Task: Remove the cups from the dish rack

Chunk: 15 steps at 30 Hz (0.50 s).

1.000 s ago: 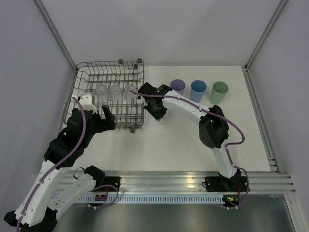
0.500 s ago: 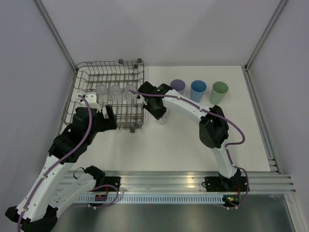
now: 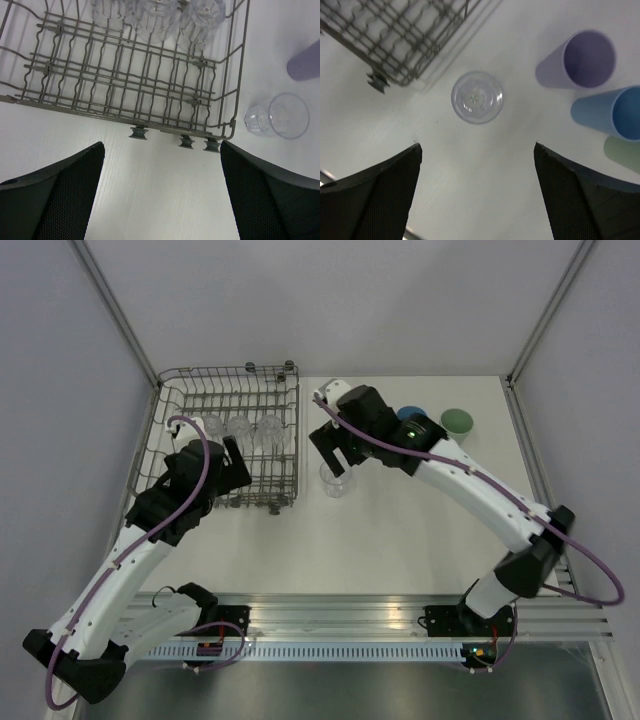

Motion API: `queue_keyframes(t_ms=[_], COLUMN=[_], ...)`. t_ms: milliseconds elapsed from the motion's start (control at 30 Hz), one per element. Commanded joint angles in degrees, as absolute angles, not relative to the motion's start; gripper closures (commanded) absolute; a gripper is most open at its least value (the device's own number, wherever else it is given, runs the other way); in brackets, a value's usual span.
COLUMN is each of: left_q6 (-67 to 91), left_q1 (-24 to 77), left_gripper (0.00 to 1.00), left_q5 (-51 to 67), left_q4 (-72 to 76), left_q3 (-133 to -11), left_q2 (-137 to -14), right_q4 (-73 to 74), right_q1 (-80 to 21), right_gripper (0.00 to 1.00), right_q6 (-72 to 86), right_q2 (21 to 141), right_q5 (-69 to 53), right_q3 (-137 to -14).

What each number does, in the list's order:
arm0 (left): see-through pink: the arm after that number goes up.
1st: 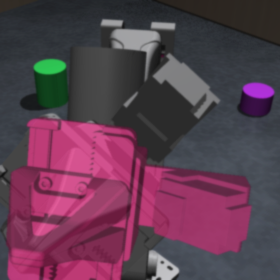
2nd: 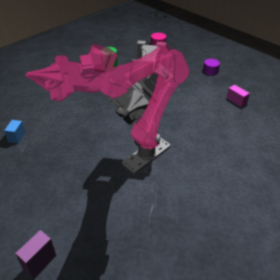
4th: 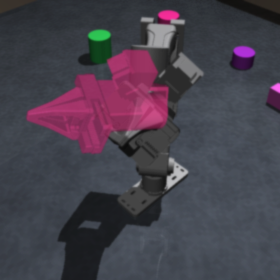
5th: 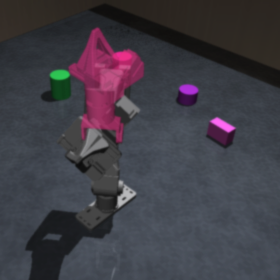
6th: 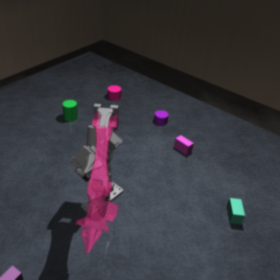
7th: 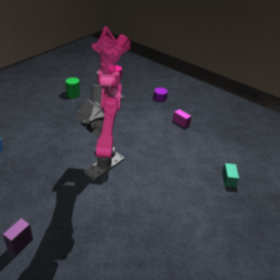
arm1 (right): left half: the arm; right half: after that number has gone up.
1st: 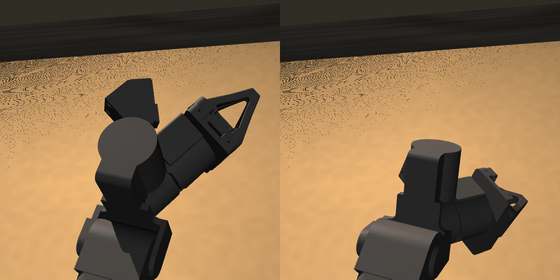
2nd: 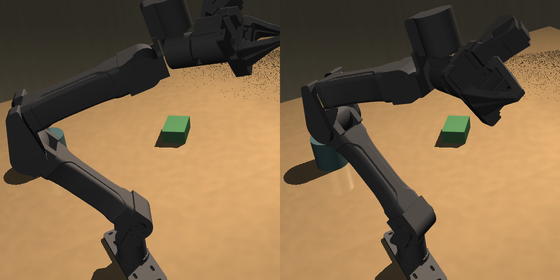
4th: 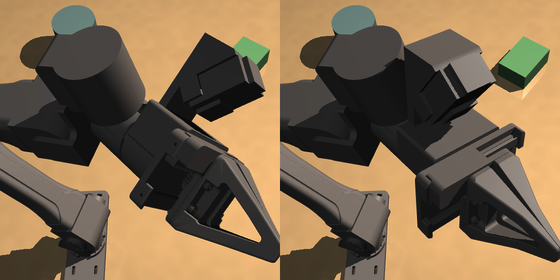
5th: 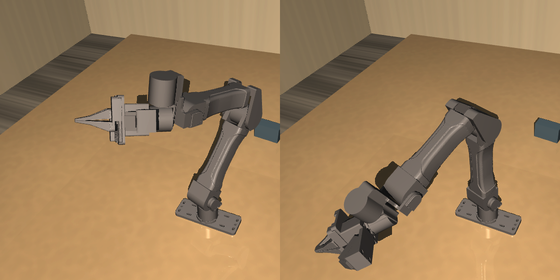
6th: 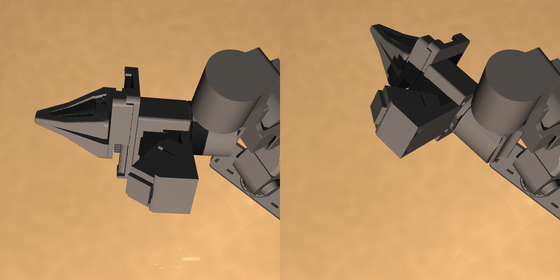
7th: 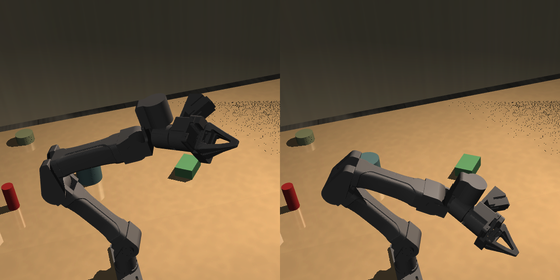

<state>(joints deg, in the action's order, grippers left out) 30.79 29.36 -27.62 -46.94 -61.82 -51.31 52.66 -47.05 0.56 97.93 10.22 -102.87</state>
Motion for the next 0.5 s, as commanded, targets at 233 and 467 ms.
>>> queue_keyframes(t_ms=[233,467], left_q6=[54.04,58.44], left_q1=[28.39,20.31], left_gripper=[0.0,0.0], left_q5=[-42.89,-42.1], left_q4=[-46.76,-46.23], left_q3=[-69.69,-76.02], left_q2=[-62.74,-75.84], right_q4=[25.94,24.87], right_q1=[-47.28,-47.28], right_gripper=[0.02,0.02], right_q6=[10.27,10.72], right_q2=[64.0,52.31], right_q5=[12.75,6.24], right_q3=[-70.68,-62.94])
